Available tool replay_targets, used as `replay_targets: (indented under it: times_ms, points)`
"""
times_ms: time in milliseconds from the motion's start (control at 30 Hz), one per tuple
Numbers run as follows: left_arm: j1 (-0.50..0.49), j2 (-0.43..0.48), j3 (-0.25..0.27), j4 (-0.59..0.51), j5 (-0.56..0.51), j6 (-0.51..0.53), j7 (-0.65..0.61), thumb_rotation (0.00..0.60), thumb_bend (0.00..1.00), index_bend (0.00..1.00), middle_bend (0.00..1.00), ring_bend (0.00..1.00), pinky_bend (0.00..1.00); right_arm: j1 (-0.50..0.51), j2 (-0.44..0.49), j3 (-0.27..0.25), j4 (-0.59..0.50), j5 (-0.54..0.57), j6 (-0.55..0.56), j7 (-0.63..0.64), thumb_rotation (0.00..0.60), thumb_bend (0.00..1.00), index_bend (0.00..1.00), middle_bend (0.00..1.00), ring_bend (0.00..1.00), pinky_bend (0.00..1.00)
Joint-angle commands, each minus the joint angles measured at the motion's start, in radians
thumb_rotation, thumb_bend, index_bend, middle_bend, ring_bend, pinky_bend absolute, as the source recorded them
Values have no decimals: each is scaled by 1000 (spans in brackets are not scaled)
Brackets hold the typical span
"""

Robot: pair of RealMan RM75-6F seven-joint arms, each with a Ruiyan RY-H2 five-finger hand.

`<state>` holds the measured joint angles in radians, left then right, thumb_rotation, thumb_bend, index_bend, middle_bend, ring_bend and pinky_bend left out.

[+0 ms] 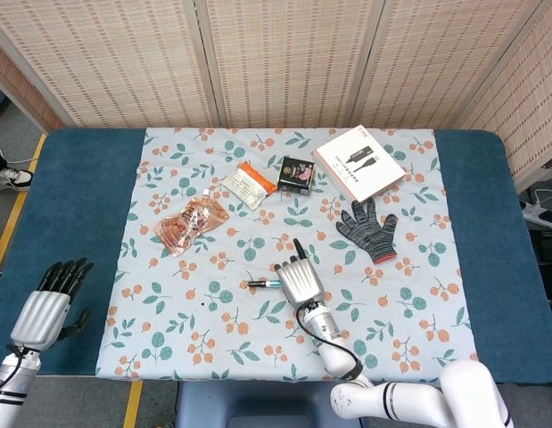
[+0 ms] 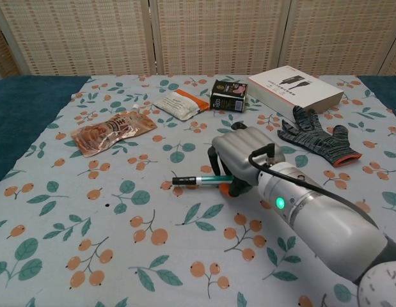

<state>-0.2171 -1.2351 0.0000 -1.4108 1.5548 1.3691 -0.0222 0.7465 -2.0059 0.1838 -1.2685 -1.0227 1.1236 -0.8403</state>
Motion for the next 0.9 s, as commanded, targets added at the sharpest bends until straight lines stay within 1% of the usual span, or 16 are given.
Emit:
replay_targets:
  times_ms: [33,100,133,167,233,300,333,433,567,733,900]
  points:
    - [-29,-47,4,-3,58,4,-129,600,436,103,75,31,228,-6,34,-4,-44,-54,20,41,600,404,836,741,411,0]
    - [-76,-86,-14,-12,70,-36,-133,600,435,166,153,85,301,-10,59,0,-86,-69,27,54,600,404,836,742,411,0]
    - [-100,-111,-30,-27,68,-56,-113,600,435,188,183,109,327,-11,67,6,-103,-67,27,54,600,404,837,742,411,0]
    - [-116,-135,-43,-42,60,-71,-94,600,433,223,232,153,373,-11,70,9,-112,-63,27,52,600,404,837,742,411,0]
    - [-152,-203,-73,-71,43,-99,-25,600,431,294,324,239,467,-10,72,18,-123,-56,27,48,600,404,837,742,411,0]
    - [-180,-271,-95,-81,21,-126,36,600,427,328,366,279,518,-9,69,25,-126,-48,24,50,600,405,837,742,411,0]
    - [-198,-315,-108,-83,-1,-150,73,600,424,336,373,287,528,-7,66,29,-126,-44,23,51,600,404,837,742,411,0]
    - [-242,-409,-146,-72,-76,-210,161,600,402,348,385,293,540,-3,55,36,-119,-38,20,53,600,404,837,742,411,0]
    - [-289,-503,-196,-30,-169,-256,252,600,380,327,384,295,550,5,44,46,-115,-28,15,55,600,404,837,742,411,0]
    - [-323,-570,-231,4,-240,-273,296,600,370,317,387,303,568,19,30,66,-103,-19,7,60,600,405,837,742,411,0]
    - [-345,-596,-246,9,-265,-274,298,600,365,322,410,312,582,34,14,76,-92,-12,-1,61,600,404,837,742,411,0]
